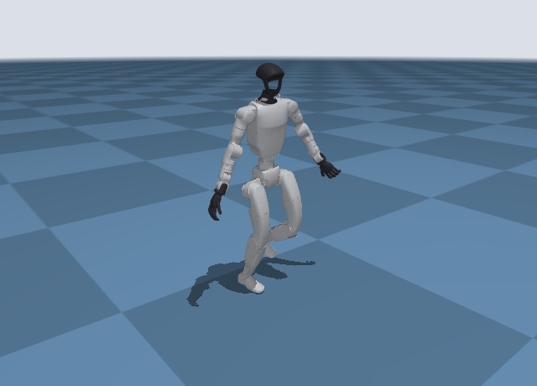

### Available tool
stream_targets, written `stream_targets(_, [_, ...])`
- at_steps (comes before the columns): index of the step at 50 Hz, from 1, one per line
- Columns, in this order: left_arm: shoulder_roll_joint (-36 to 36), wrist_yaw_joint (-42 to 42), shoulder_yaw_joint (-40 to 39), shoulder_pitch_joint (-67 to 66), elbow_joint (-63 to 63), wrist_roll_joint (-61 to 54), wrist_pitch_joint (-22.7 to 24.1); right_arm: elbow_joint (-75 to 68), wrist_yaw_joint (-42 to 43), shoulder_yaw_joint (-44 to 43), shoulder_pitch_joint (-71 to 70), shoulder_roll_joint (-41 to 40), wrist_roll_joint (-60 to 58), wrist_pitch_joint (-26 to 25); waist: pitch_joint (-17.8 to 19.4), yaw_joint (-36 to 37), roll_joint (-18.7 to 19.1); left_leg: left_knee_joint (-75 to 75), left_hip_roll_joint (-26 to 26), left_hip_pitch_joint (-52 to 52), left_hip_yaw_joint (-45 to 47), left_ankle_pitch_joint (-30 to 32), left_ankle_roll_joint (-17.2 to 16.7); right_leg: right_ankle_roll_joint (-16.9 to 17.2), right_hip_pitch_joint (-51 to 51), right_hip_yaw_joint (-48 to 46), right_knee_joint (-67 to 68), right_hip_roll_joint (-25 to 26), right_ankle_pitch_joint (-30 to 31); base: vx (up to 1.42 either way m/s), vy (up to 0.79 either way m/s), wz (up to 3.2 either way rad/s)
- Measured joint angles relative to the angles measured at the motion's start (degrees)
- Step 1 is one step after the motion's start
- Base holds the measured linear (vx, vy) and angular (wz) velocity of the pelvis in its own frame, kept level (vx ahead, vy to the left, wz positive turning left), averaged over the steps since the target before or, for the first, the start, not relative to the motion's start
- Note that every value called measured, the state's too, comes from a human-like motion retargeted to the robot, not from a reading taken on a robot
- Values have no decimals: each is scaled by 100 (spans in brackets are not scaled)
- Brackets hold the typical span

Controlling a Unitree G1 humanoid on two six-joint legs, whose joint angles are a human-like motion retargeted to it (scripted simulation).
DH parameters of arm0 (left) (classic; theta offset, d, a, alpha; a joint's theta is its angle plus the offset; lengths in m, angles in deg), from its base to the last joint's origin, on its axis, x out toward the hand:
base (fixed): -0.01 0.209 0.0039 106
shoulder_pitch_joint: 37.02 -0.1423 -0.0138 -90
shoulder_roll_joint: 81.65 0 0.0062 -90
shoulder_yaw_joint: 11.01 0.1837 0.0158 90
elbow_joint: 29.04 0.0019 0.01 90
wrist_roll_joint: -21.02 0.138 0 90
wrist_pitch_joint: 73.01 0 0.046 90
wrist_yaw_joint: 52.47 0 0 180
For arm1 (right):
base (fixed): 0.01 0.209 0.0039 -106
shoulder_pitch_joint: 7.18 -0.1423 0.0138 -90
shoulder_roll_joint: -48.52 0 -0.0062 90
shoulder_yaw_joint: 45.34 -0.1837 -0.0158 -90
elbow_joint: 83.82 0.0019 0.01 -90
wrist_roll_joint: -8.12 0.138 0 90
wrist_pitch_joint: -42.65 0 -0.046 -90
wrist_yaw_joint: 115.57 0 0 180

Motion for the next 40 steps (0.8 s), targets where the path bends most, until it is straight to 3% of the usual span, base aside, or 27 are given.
stream_targets(3, [-576, -44, -7, -1501, 1335, -1090, 203, 827, 281, 1526, -1450, -502, -7, 224, -299, 1352, -680, -1514, -603, -623, 663, 193, -19, 272, 552, 847, -895, -388, 642, 114, -5, -218])
stream_targets(5, [-1109, -262, -353, -2470, 1821, -2197, 400, 1650, 407, 2175, -2288, -668, 9, 327, -380, 2270, -1190, -3289, -818, -692, 1223, 778, -102, 531, 867, 1357, -1482, -715, 1419, 119, 5, -214])
stream_targets(7, [-1691, -545, -1077, -3476, 1978, -3479, 907, 2570, 389, 2477, -3003, -710, 276, 563, -347, 3126, -1515, -5196, -811, -435, 1889, 1430, -339, 783, 1250, 1673, -1984, -859, 2502, 125, 15, -192])
stream_targets(9, [-2146, -542, -1880, -4403, 2026, -4471, 1530, 3297, 261, 2773, -3665, -603, 814, 916, -282, 3834, -1596, -6379, -647, -246, 2401, 1645, -741, 969, 1739, 1709, -2383, -814, 3464, 131, 20, -147])
stream_targets(12, [-2507, -192, -2942, -5526, 2061, -5421, 2143, 3872, 108, 3466, -4712, -221, 1680, 1333, -182, 4544, -1582, -7161, -298, -172, 2498, 1447, -1271, 1025, 2418, 1261, -2732, -613, 4501, 130, 15, -78])
stream_targets(15, [-2443, 129, -3594, -6242, 2120, -5811, 2261, 4046, 52, 4014, -5524, 64, 2094, 1497, -136, 4773, -1506, -7243, -164, -147, 2129, 1477, -1247, 1025, 2970, 836, -2855, -576, 5117, 123, 40, -4])
stream_targets(17, [-2269, 214, -3723, -6315, 2145, -5585, 2150, 4085, -3, 3885, -5654, -16, 2194, 1522, 25, 4614, -1354, -6966, -390, 67, 1865, 1739, -915, 914, 3392, 339, -2739, -812, 4735, 118, 64, 80])
stream_targets(18, [-2218, 233, -3703, -6182, 2158, -5325, 2067, 4116, -75, 3663, -5572, -116, 2191, 1518, 145, 4490, -1234, -6772, -407, 231, 1701, 1824, -769, 677, 3536, -100, -2496, -813, 4392, 114, 47, 111])
stream_targets(20, [-2157, 278, -3454, -5562, 2180, -4296, 1886, 4148, -377, 3120, -5140, -376, 1857, 1468, 369, 4347, -1021, -6181, -403, 490, 1434, 1550, -419, 288, 3138, -923, -845, -1011, 3210, 107, 35, 109])
stream_targets(22, [-2136, 205, -2847, -4396, 2072, -3206, 1409, 4053, -258, 2616, -4512, -590, 1475, 1220, 613, 4185, -1172, -5367, -658, 310, 1241, 817, -241, -11, 1892, -1156, 1461, -1594, 1811, 96, 28, 123])
stream_targets(25, [-1799, -16, -1918, -2319, 1733, -1938, 452, 3556, 341, 1999, -3401, -957, 751, 568, 944, 3738, -1310, -4713, -1008, 357, 1006, 7, -466, -376, 364, -932, 3297, -2045, 452, 96, 19, 134])
stream_targets(27, [-1265, -177, -1372, -944, 1446, -1234, -107, 3049, 636, 1528, -2507, -1208, 116, 130, 985, 3233, -1186, -4877, -1089, 729, 738, -57, -682, -442, -384, -666, 3468, -1848, 146, 101, 12, 145])
stream_targets(30, [-472, -496, -740, 637, 670, -404, -678, 2241, 727, 707, -1105, -1420, -550, -247, 767, 2089, -831, -5451, -995, 1363, 122, 245, -920, -385, -1133, -667, 2646, -1444, 308, 103, 5, 181])
stream_targets(32, [-120, -753, -505, 1403, -106, -149, -837, 1688, 567, 184, -267, -1306, -893, -364, 525, 1184, -560, -5832, -834, 1722, -356, 660, -1044, -241, -1307, -784, 1322, -1218, 820, 105, -8, 206])
stream_targets(36, [310, -1191, -143, 2882, -1574, -400, -773, 640, 144, -727, 1002, -643, -1477, -638, 337, -314, -242, -6383, -594, 2606, -1153, 1596, -1302, 221, -937, -1226, -1957, -1207, 1993, 112, -28, 182])
stream_targets(40, [402, -1407, 577, 4648, -2223, -752, -552, 312, -448, -1298, 2005, -40, -1415, -723, 538, -931, -202, -6423, -302, 3646, -1364, 1986, -1444, 583, -705, -1052, -3146, -1141, 2241, 114, -45, 58])
